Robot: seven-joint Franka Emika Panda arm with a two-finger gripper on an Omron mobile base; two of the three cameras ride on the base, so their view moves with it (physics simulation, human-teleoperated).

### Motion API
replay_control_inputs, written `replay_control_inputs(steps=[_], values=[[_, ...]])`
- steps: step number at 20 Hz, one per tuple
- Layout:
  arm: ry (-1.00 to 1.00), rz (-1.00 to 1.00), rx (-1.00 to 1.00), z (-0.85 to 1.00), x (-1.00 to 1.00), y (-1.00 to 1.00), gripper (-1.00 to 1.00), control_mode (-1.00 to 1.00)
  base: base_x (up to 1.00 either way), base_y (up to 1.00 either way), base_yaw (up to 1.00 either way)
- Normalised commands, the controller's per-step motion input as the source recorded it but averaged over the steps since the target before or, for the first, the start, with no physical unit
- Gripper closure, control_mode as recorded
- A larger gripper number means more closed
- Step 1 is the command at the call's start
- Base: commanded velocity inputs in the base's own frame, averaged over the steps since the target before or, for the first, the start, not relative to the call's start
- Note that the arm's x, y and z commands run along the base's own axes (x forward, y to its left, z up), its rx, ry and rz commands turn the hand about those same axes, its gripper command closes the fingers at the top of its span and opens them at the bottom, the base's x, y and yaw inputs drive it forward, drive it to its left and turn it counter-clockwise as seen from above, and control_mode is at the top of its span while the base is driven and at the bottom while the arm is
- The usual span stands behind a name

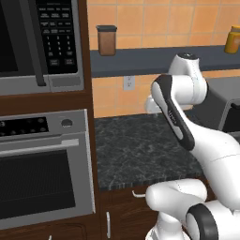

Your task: Take a straw from the drawer in front and place it inside the glass cup on the dining counter.

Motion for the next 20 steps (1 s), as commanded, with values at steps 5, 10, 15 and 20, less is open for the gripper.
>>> replay_control_inputs(steps=[5, 10, 15, 20], values=[[0.00, 0.00, 0.00, -0.11, -0.59, 0.00, -1.00, -1.00, 0.00, 0.00, 0.00], [0.00, 0.00, 0.00, -0.06, -0.57, 0.00, -1.00, -1.00, 0.00, 0.00, 0.00], [0.00, 0.00, 0.00, -0.05, -0.43, 0.00, -1.00, -1.00, 0.00, 0.00, 0.00], [0.00, 0.00, 0.00, -0.06, -0.43, 0.00, -1.00, -1.00, 0.00, 0.00, 0.00]])
